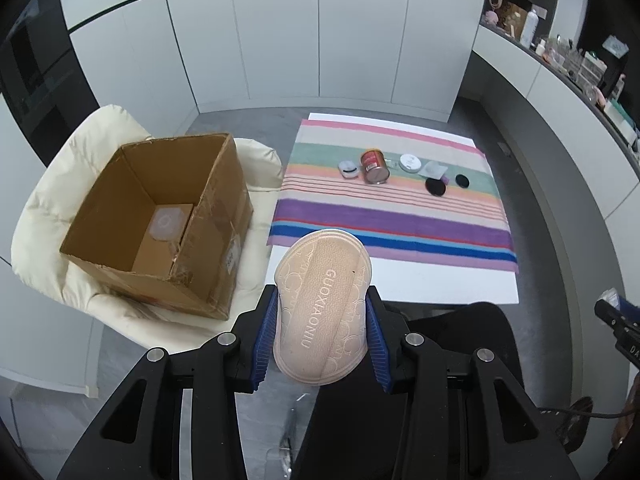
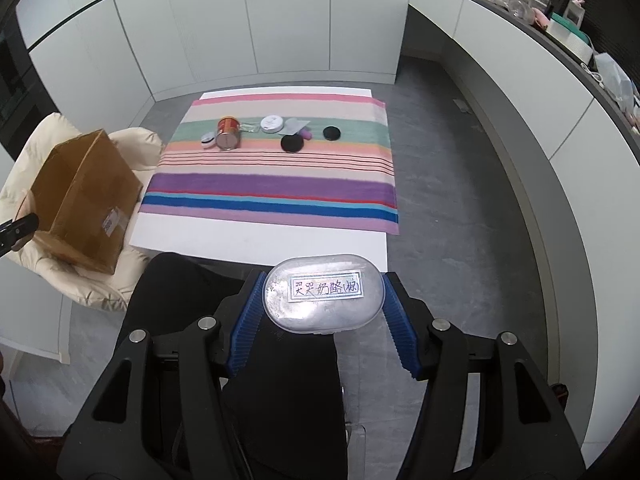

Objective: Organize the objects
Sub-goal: 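Carry the beige puff and clear case over the cardboard box with both tools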

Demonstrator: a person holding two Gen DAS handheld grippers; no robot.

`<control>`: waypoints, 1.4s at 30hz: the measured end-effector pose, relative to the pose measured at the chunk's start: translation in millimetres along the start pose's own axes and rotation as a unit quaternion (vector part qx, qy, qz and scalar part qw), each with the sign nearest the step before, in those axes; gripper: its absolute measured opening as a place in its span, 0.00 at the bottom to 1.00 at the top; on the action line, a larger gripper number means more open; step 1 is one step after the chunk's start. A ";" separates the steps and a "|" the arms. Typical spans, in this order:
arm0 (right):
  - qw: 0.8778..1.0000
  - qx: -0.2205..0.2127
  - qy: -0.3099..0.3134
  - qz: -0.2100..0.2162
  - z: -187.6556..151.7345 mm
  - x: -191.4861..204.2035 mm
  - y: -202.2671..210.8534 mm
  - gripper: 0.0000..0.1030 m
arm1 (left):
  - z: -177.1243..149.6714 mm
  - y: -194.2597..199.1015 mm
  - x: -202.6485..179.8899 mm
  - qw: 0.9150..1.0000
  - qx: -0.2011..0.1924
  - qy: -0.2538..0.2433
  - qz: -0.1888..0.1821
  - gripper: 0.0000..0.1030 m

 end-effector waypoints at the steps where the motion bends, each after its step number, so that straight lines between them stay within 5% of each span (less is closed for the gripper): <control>1: 1.000 -0.002 0.001 -0.001 1.1 -1.0 -1.9 0.59 | 1.1 -0.6 1.0 1.000 0.000 0.003 -0.001 0.40; 20: 0.998 -0.001 0.057 0.017 32.0 52.5 -30.5 0.59 | 8.0 -6.3 45.7 0.999 -0.002 0.043 0.029 0.40; 32: 0.988 -0.004 0.138 0.072 51.8 148.9 -43.5 0.59 | -1.8 9.3 108.0 0.993 -0.012 0.097 0.062 0.40; 42: 0.967 -0.006 0.222 0.126 49.2 242.6 -39.4 0.59 | -25.3 21.3 173.2 0.982 -0.014 0.162 0.095 0.40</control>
Point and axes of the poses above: each gripper's, at about its wrist camera, not at the fingertips, and y roughly against the way its jaws point, x to its left, z to its top, the point moved 1 cm from there along -y, roughly the way its jaws point, and after that the axes turned 2 degrees about -z, right-handed, at the moved point
